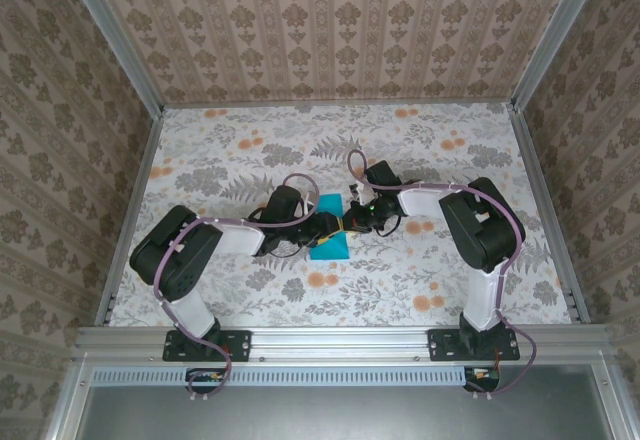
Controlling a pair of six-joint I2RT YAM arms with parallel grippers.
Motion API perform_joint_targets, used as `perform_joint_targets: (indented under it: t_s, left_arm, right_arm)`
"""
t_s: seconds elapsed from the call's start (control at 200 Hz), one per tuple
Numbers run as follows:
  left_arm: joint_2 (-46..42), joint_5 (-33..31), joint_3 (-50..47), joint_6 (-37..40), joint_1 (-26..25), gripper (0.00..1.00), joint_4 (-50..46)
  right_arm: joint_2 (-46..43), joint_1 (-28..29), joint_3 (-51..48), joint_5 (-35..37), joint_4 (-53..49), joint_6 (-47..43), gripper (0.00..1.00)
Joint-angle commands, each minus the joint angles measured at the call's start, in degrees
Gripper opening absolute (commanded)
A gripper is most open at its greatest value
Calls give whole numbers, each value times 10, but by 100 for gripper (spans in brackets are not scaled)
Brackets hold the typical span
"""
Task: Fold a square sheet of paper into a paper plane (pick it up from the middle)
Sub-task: Fold the triangle a second time at the center of the table.
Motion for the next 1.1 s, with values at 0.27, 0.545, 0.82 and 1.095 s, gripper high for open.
perform_joint_targets:
  t_s: [0.27,0.545,0.82,1.095]
  left_arm:
    - [25,6,-2,3,-1,42,13]
    - [26,2,-6,2,-2,42,12]
    - [27,-6,-13,-2,-2,42,12]
    - [27,-13,-22,-7,-3,42,12]
  right_arm:
    - [5,2,9,16,-26,-11,7]
    - [8,2,10,15,-26,-10,7]
    - [16,2,13,8,-26,-10,7]
    - [21,3,18,8,-30,-10,8]
